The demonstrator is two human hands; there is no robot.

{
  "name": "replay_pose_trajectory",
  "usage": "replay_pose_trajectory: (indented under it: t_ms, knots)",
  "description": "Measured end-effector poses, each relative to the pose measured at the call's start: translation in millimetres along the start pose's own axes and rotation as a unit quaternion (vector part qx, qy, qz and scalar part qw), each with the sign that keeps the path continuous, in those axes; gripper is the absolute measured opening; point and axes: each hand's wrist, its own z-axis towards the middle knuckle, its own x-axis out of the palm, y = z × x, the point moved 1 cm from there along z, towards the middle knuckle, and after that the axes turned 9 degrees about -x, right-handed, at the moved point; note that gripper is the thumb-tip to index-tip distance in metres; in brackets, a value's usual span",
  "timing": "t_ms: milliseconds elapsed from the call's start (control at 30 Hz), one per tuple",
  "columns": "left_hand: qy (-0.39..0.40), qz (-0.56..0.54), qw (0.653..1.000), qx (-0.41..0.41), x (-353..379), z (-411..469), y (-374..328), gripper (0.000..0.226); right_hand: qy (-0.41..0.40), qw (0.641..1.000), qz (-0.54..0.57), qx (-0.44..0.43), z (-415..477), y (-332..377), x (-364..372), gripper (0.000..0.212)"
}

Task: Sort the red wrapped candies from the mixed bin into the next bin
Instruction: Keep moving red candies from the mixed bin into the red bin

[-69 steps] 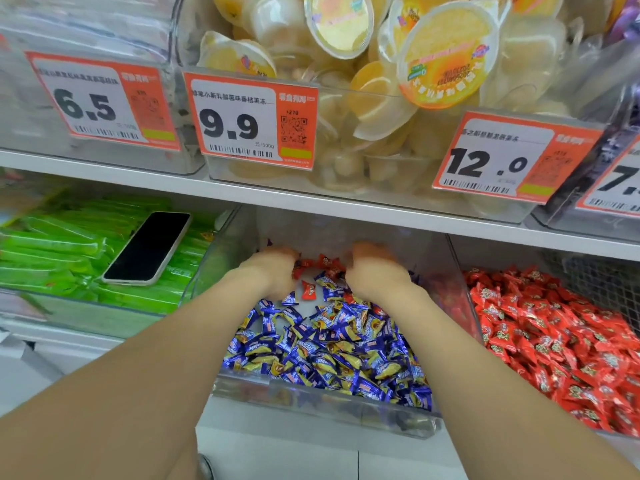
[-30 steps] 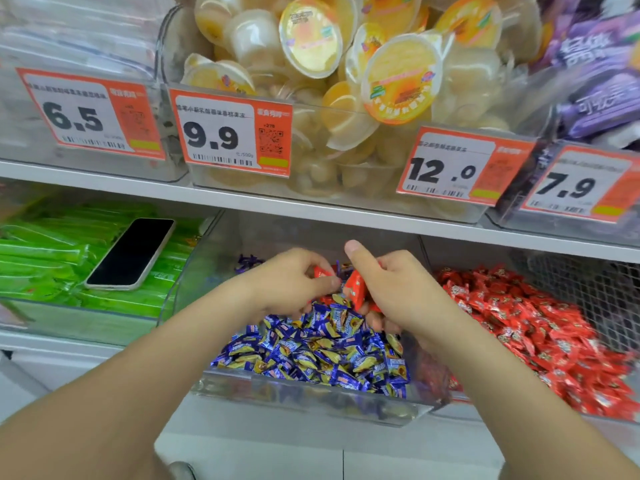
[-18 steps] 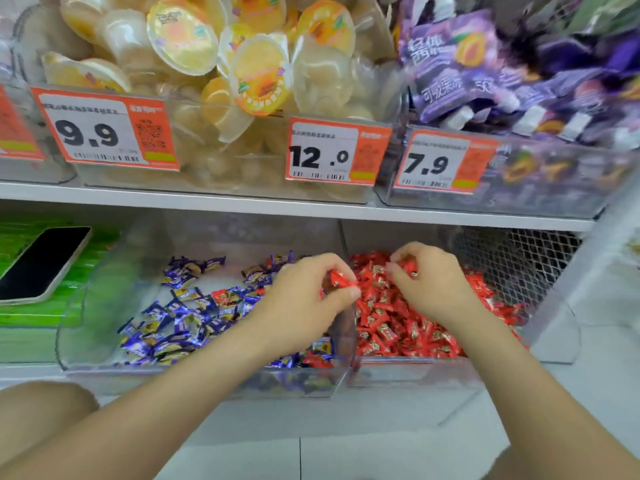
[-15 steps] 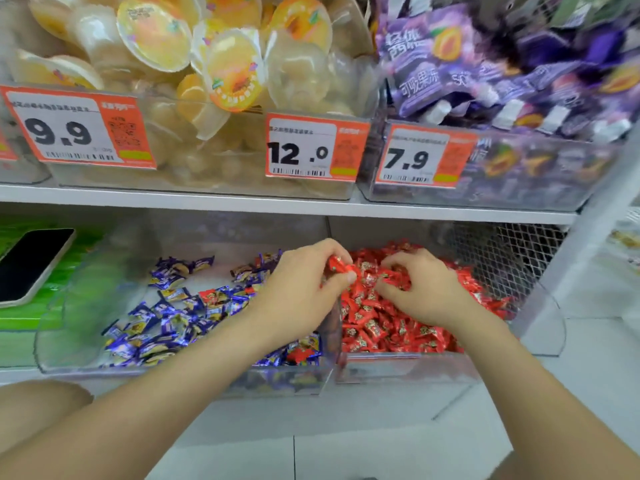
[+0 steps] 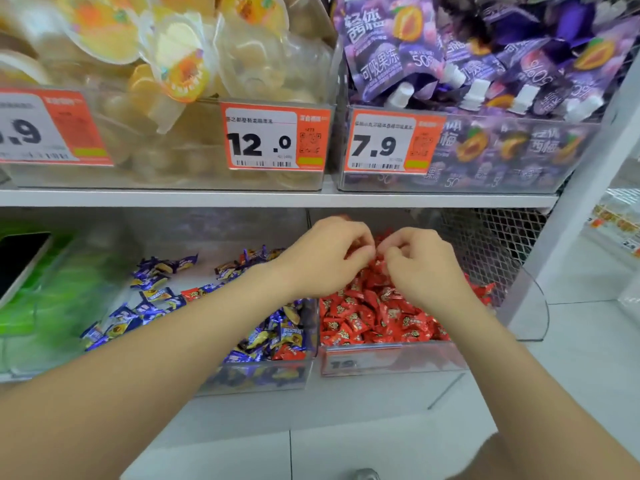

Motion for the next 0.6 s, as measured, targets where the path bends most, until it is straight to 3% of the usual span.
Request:
replay_pose_trajectory:
  t_ms: [100, 167, 300, 400, 467, 533, 600]
  knots:
    - [-0.028, -0.007, 0.998, -0.063, -30.6, -39.6, 19.7, 0.013, 0.062, 0.991, 0.053, -0.101, -18.5, 39.8, 12.7, 0.019]
    - [0.001, 0.011, 0.991, -0.132, -47.8, -62.7, 42.0, 0.014, 0.157, 0.966, 0.061, -0.196, -30.7, 65.8, 26.8, 0.023]
    - [0.047, 0.059, 0.968, -0.238, -68.4, -99.2, 93.3, 0.017, 0.319, 0.873, -0.133, -0.345, -31.9, 82.4, 73.4, 0.027]
    - [0.128, 0.149, 0.937, -0.289, -71.8, -114.5, 128.3, 0.013, 0.352, 0.826, -0.265, -0.351, -25.3, 87.9, 96.1, 0.025]
    - [0.186, 0.198, 0.909, -0.317, -73.2, -116.3, 142.4, 0.023, 0.365, 0.805, -0.321, -0.341, -19.9, 94.9, 106.1, 0.015]
    - [0.214, 0.225, 0.881, -0.357, -77.4, -114.8, 152.3, 0.041, 0.372, 0.79, -0.356, -0.334, -15.5, 98.2, 118.6, 0.027]
    - [0.217, 0.246, 0.869, -0.37, -82.0, -112.3, 162.7, 0.04, 0.391, 0.778, -0.373, -0.32, -15.1, 99.6, 130.0, 0.032]
